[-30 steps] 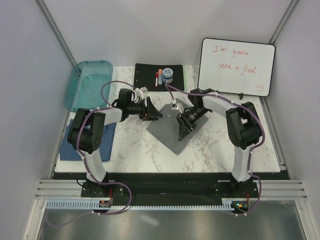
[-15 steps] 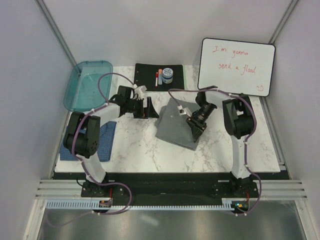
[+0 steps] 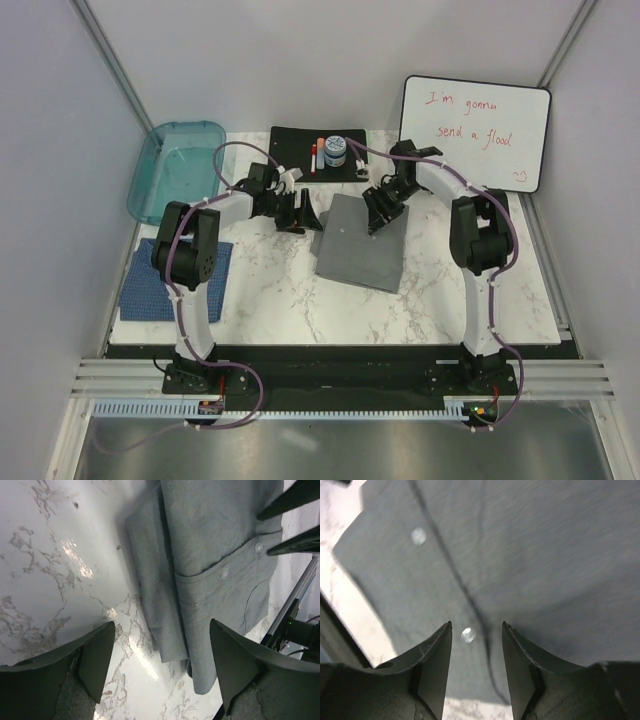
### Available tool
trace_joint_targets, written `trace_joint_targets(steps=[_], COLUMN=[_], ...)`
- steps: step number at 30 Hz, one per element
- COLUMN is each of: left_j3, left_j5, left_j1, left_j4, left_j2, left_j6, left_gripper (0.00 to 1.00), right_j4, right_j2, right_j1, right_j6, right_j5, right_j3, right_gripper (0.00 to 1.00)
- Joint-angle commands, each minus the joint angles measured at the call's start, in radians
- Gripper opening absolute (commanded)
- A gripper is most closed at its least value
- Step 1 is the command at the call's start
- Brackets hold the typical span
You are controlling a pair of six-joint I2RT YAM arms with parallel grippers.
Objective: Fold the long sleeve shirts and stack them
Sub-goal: Fold the shirt
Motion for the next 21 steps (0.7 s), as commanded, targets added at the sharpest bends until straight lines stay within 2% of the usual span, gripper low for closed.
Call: trace_joint_targets(steps=[1,6,15,21], left_j3=[-0.003,-0.038,-0.004,-0.015], left_j5=[0.053,0.088,0.104,0.119], left_j1=[-0.002,-0.006,-0.012,-0.013], left_j4=[0.022,0.092,0.147,0.184], left_j2=[0.042,0.089,0.171,0.174], left_j6=[-0.072,-0.150,-0.200,-0.231], left_gripper=[0.81,0.72,0.68,0.60], right_j4=[0.173,0.169,0.181,0.173], right_j2=[0.064,0.106,0.124,0.126], right_j1=[0.035,0.058,0.066,0.071], right_j6=[0.161,0.123,0.080,0.072], right_j5=[0.086,0.165,0.195,0.190], right_j3=[0.057,0.037,0.020,0.024], right_gripper=[0.52,0.51,0.49,0.48])
